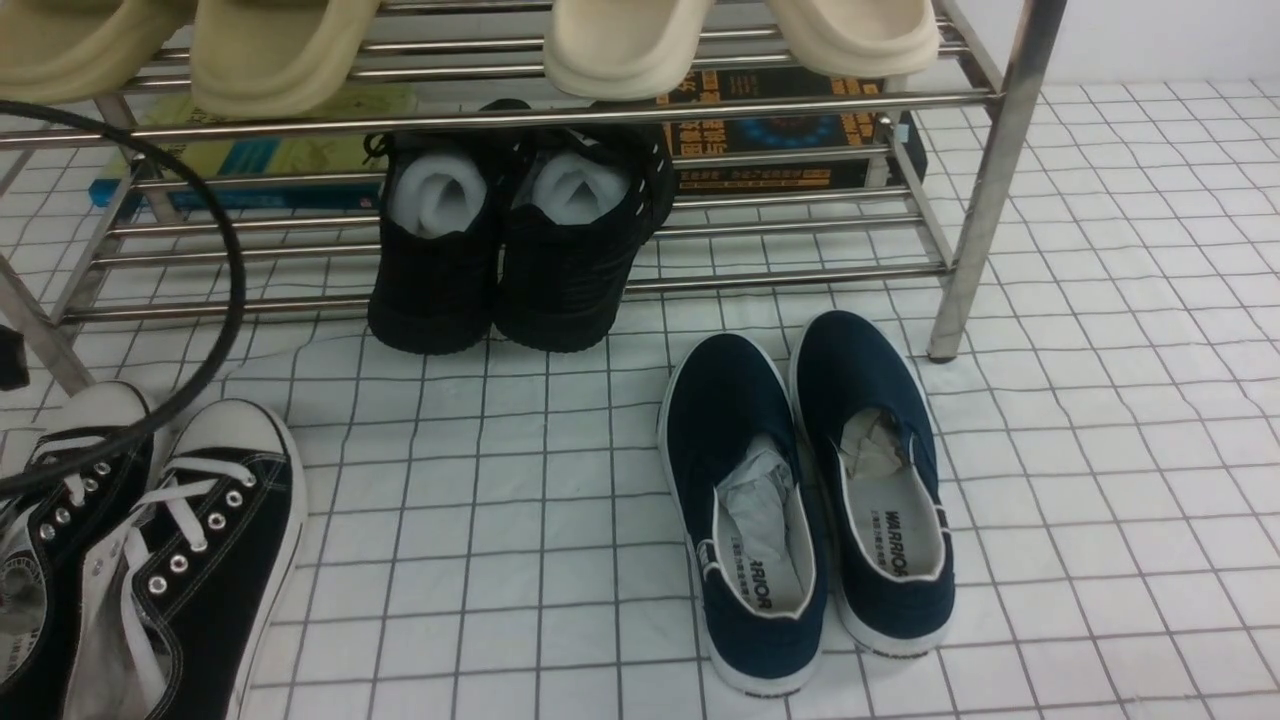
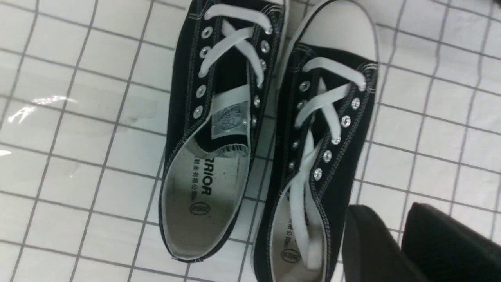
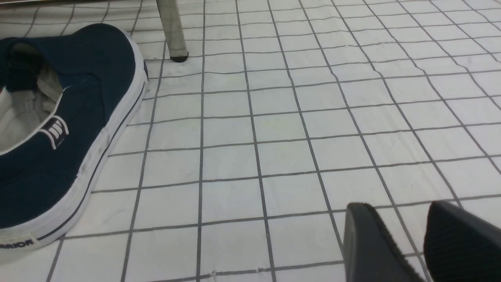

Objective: Take the shoes off the shelf with your hand from the white checkered tablecloth.

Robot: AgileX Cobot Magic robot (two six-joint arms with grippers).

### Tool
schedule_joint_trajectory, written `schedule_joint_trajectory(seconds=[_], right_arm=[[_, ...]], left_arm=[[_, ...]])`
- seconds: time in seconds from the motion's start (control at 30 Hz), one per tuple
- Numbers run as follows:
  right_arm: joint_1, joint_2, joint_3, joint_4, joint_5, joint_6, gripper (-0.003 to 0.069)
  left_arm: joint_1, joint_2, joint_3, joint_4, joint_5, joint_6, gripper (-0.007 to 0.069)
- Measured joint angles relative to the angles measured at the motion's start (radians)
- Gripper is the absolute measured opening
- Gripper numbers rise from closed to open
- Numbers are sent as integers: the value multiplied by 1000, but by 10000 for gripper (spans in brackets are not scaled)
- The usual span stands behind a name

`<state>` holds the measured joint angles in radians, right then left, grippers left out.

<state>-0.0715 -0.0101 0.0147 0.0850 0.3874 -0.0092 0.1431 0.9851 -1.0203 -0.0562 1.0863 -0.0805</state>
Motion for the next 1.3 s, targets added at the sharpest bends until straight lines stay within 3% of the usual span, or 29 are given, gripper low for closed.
schedule_joint_trajectory(seconds=[0.07, 0.17, 0.43, 0.57, 1.3], right_arm=[[0, 0, 0, 0, 0, 0, 239], [0, 0, 0, 0, 0, 0, 239], [0, 0, 0, 0, 0, 0, 239], [0, 0, 0, 0, 0, 0, 239], [0, 0, 0, 0, 0, 0, 239]], left_arm=[[0, -30, 1, -46, 25, 53, 60], [0, -73, 17, -126, 58, 160, 9], [0, -272, 211, -428, 27, 444, 1], [0, -429, 373, -549, -123, 523, 1], [0, -501, 471, -391, -325, 538, 13]])
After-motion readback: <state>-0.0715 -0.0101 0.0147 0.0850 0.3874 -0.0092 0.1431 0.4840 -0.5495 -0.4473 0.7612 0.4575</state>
